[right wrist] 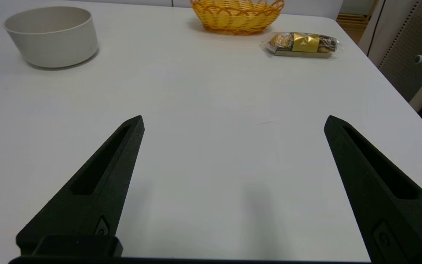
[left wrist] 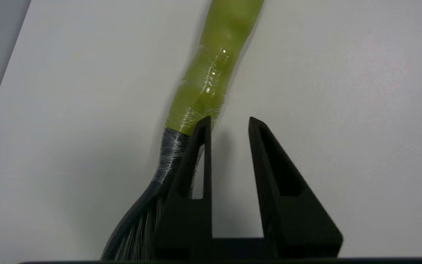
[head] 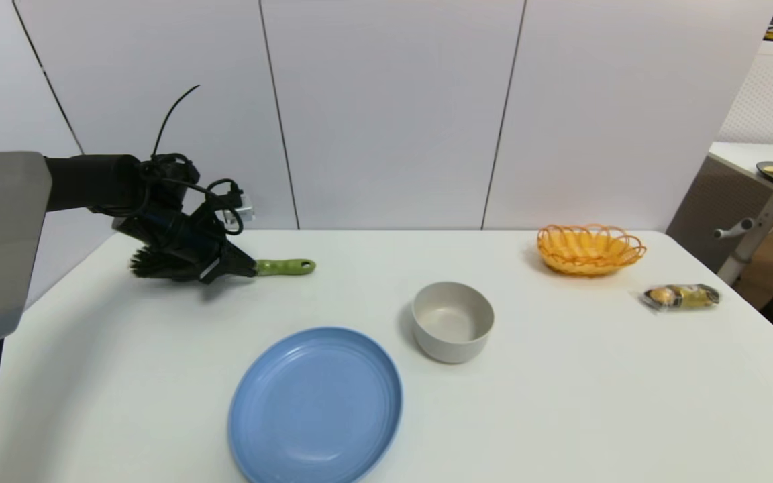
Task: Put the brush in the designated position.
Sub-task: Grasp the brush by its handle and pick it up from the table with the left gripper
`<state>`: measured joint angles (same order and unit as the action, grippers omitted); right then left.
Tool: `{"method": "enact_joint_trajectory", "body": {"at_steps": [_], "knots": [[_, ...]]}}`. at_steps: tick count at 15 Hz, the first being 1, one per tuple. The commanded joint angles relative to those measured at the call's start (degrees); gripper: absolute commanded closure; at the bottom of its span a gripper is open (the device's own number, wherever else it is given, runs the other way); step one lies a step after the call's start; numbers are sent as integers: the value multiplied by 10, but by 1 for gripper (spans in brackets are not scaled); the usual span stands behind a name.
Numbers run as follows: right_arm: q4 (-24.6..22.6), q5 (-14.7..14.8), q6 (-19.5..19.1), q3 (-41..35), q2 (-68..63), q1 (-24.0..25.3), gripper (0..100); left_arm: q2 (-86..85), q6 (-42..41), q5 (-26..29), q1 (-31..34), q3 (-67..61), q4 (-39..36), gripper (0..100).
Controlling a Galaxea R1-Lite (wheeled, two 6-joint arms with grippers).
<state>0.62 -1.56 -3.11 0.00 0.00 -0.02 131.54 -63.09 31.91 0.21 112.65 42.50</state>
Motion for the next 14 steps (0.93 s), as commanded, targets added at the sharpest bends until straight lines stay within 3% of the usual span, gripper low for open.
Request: {"method": "enact_joint_trajectory", "body": {"at_steps": [1,7,14], "knots": [[0,0,-1,-1,-1,0,0,-6,-9,2,1,0,3,0],[1,0,-1,-1,-1,0,0,-8,-20,-2,1,0,-47,0],[0,0,-1,-1,-1,0,0,6,-47,-3,1,-1,-50,0]]}}
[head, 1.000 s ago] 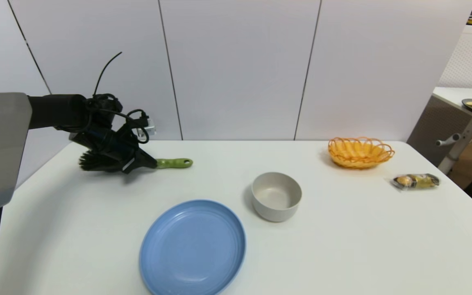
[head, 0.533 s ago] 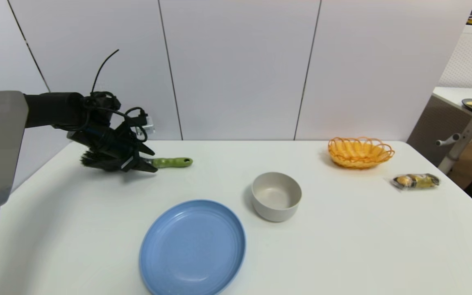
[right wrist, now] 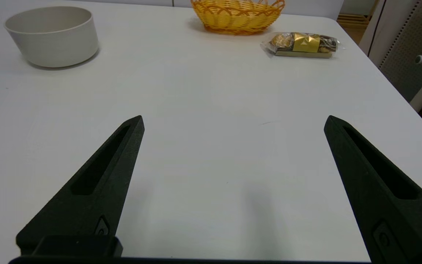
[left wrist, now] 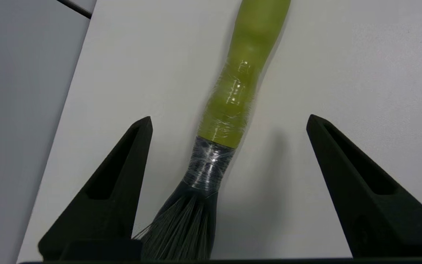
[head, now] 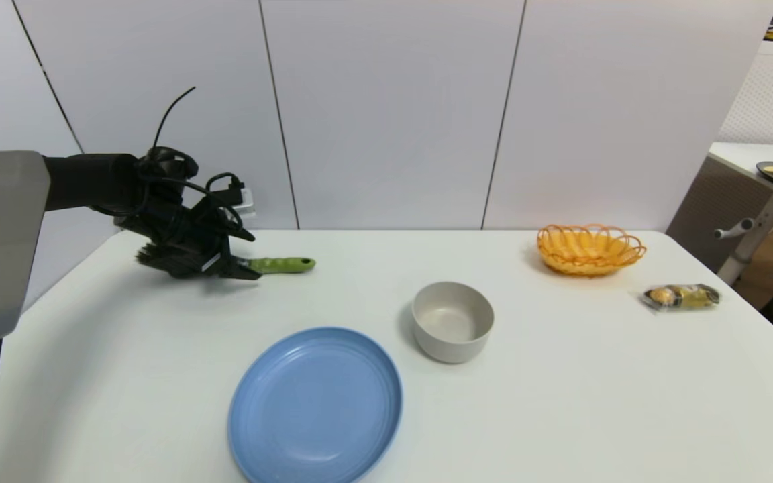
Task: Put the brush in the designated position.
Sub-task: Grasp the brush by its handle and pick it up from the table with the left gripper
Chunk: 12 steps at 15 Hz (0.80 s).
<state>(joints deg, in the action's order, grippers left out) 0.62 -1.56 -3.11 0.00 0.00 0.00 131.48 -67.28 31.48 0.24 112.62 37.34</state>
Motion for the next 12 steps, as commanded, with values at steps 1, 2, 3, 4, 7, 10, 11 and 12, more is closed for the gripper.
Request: {"method": "enact_joint_trajectory", "body": {"at_steps": [1,2,3,4,7,10,11,12], "knots": [[0,0,-1,-1,-1,0,0,12,-5,3,0,0,1,0],[0,0,-1,-1,-1,0,0,15,-9,3,0,0,1,0],[0,0,-1,-1,-1,0,0,19,-14,2,0,0,2,0],[0,0,-1,-1,-1,0,0,22,-14,2,1,0,2,0],[0,0,-1,-1,-1,0,0,25,-7,3,2,1,5,0],[0,0,-1,-1,-1,0,0,25,44,17,5,5,2,0],[0,0,-1,-1,-1,0,0,25,65,22,5,5,1,0],[0,0,-1,-1,-1,0,0,24,82,22,7,5,0,0]]}}
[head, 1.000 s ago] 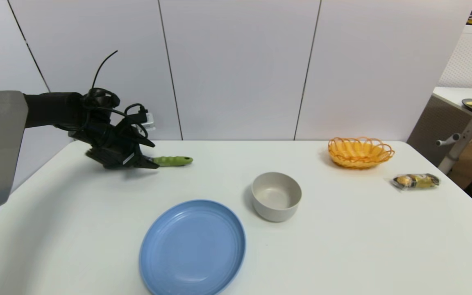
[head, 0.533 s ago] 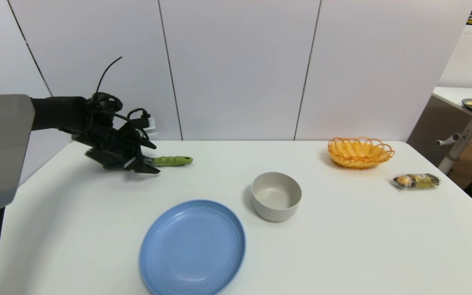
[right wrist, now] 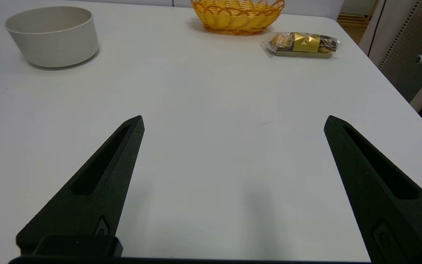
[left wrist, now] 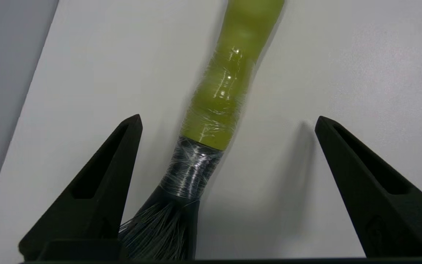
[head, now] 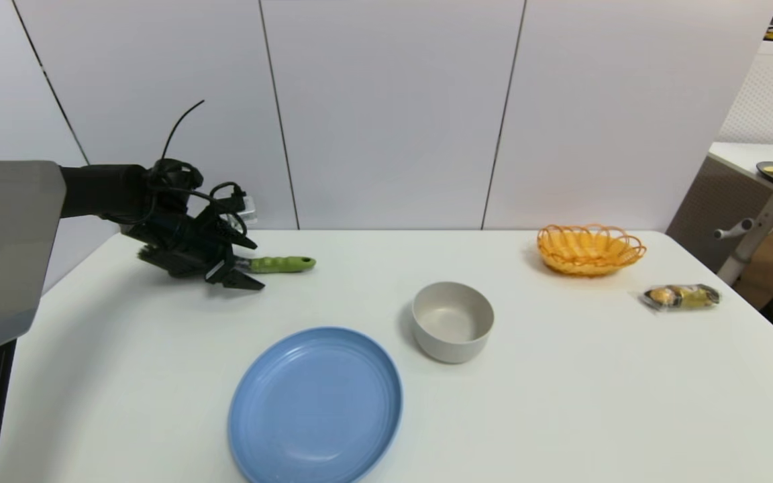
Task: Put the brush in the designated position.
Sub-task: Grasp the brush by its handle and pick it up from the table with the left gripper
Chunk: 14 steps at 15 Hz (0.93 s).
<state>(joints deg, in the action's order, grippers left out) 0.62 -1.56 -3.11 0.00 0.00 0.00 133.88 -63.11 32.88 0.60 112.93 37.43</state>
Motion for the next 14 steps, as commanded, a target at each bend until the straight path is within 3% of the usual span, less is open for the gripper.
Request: {"method": "enact_joint_trajectory", "body": {"at_steps": [1,9,14], "knots": [[0,0,-1,-1,-1,0,0,0,55,8,4,2,-7,0],[0,0,-1,-1,-1,0,0,11,104,17,5,2,-36,0],[0,0,0,-1,-1,0,0,12,48,3,8,2,-48,0]]}}
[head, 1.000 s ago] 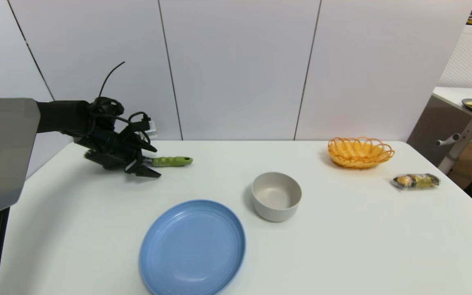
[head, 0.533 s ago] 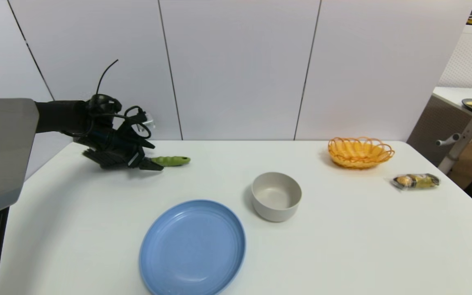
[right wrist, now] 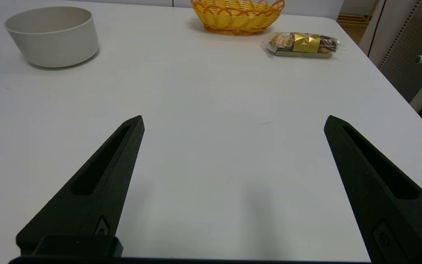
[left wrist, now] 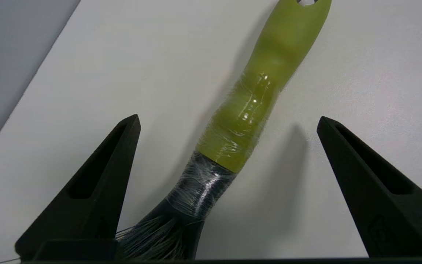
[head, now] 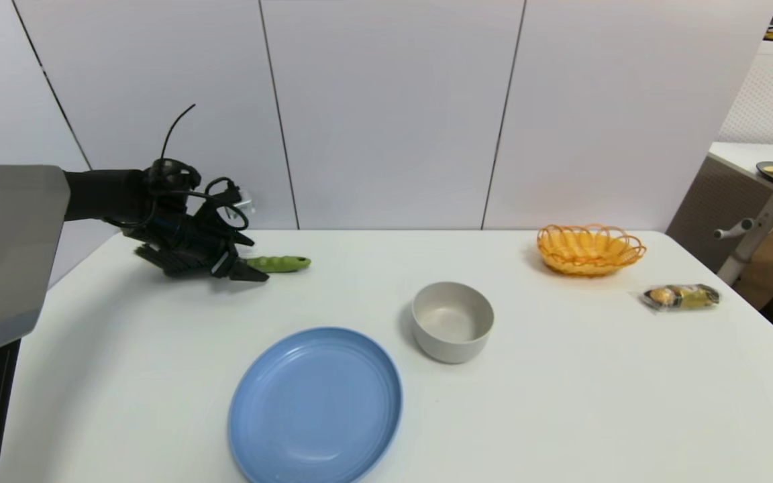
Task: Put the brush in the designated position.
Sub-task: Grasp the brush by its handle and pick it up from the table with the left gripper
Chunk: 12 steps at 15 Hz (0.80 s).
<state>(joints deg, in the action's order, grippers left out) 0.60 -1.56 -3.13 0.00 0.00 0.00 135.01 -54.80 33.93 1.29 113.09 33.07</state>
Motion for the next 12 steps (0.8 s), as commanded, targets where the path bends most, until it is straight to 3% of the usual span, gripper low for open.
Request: {"method": "enact_joint_trajectory", "body": {"at_steps": [1,12], "knots": [[0,0,0,-1,-1,0,0,1,-44,-11,1,0,-6,0],[0,0,0,-1,-1,0,0,15,-44,-11,-3,-1,-2,0]]}}
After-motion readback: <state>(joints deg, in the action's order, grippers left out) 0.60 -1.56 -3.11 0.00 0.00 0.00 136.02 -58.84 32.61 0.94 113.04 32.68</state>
